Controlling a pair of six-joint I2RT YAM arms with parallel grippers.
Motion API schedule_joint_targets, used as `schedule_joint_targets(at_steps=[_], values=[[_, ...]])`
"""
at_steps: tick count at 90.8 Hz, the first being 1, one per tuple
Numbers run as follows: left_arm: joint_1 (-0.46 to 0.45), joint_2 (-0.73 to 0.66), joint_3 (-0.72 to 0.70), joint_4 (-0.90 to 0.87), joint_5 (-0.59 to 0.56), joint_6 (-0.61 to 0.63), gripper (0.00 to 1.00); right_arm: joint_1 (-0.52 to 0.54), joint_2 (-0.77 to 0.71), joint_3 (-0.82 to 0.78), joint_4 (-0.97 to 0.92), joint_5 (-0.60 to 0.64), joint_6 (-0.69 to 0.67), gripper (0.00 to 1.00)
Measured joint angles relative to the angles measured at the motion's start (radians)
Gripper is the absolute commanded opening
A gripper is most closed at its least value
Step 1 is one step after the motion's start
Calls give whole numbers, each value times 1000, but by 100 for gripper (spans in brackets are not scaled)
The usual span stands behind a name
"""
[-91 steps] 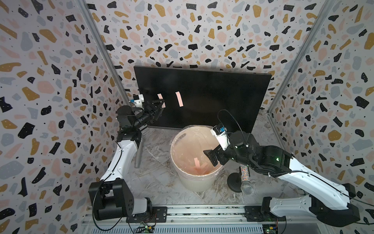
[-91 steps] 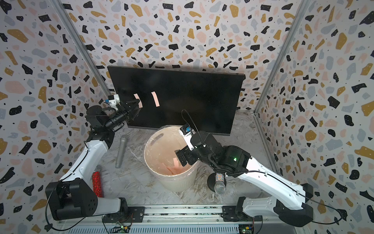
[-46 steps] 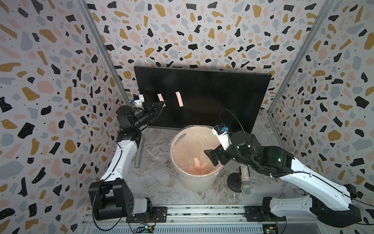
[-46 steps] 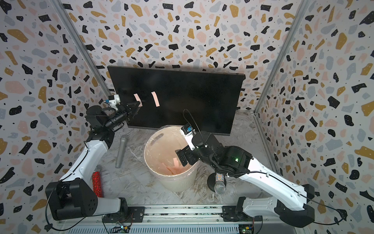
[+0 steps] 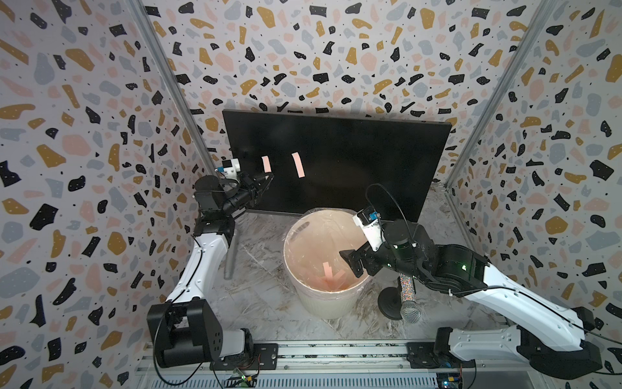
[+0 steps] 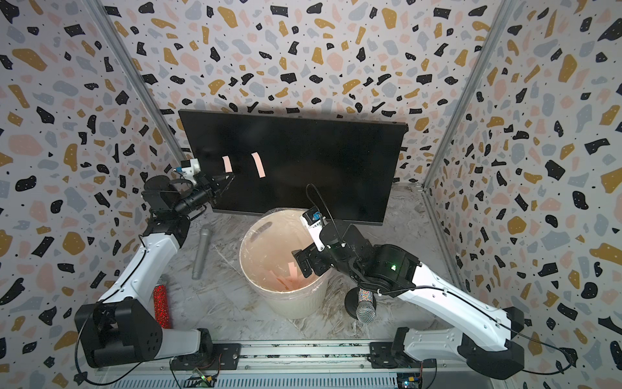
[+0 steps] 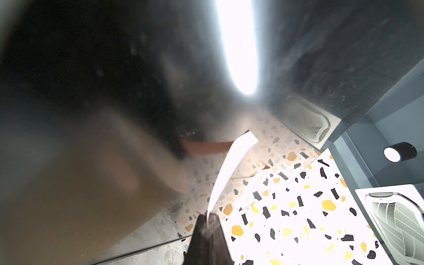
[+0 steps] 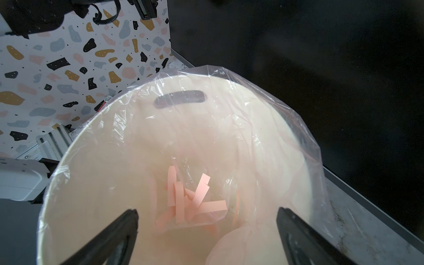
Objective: Remove the sticky note from the monitor
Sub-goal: Tear off the sticky note from the monitor, then place the sticky note in the trash bin.
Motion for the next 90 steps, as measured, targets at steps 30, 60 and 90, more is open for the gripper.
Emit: schedule_joint_targets(at_steps=[30, 60, 90], values=[[0, -39, -1, -56, 0, 39, 0, 0, -4, -1, 6, 1, 4, 100], [0, -99, -28, -113, 6, 77, 0, 0, -14, -3, 6, 2, 8, 100], [-39, -226, -74, -229, 17, 148, 0, 0, -17, -7, 6, 10, 7, 100]])
